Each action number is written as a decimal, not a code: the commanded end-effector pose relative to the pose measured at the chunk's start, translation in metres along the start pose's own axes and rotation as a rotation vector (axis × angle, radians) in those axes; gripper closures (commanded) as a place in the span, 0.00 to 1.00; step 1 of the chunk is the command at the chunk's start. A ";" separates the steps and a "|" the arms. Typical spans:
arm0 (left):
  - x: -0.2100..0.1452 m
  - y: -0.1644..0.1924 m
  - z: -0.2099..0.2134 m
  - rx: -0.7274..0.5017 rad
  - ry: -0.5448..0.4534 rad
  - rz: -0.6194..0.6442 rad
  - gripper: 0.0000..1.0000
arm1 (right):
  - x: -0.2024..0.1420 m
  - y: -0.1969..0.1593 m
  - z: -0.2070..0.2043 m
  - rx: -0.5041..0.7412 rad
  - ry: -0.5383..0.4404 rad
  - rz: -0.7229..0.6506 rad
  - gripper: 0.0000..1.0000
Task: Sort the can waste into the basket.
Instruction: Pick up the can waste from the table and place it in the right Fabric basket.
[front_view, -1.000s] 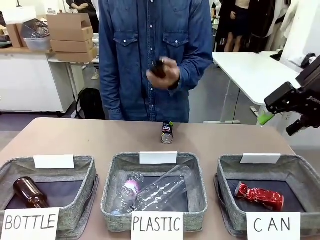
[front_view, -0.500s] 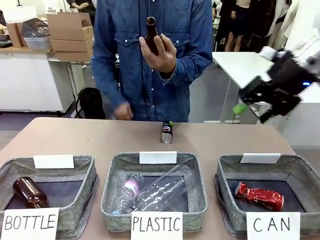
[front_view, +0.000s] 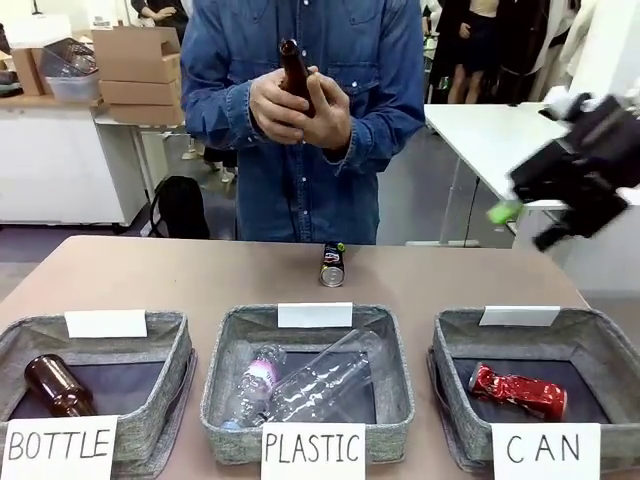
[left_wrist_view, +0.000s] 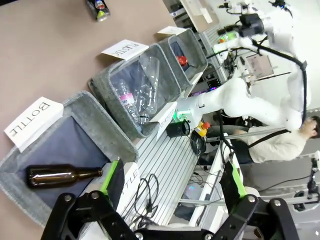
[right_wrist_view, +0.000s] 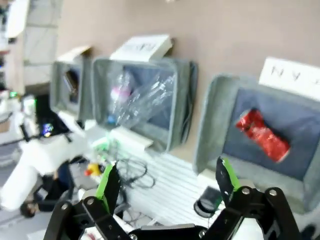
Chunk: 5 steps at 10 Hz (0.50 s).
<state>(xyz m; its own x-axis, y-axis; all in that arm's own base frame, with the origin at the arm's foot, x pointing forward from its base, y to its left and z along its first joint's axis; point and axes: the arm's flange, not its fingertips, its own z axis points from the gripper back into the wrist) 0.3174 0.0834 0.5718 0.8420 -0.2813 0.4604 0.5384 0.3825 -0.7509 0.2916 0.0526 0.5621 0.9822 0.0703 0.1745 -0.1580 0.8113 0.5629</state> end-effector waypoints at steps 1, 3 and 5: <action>-0.003 0.000 0.002 -0.004 0.011 -0.015 0.00 | -0.045 -0.019 0.025 0.128 -0.058 0.019 0.00; -0.003 0.000 0.002 -0.004 0.011 -0.015 0.00 | -0.041 -0.018 0.021 0.070 -0.170 -0.016 0.00; -0.003 0.000 0.002 -0.004 0.011 -0.015 0.00 | -0.023 -0.013 0.012 0.068 -0.147 0.038 0.00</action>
<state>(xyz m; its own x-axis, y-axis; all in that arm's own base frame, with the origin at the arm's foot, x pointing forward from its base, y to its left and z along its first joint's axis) 0.3176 0.0835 0.5715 0.8424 -0.2811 0.4598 0.5377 0.3823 -0.7515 0.2506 0.0183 0.5718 0.9602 -0.0300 0.2778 -0.1518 0.7786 0.6089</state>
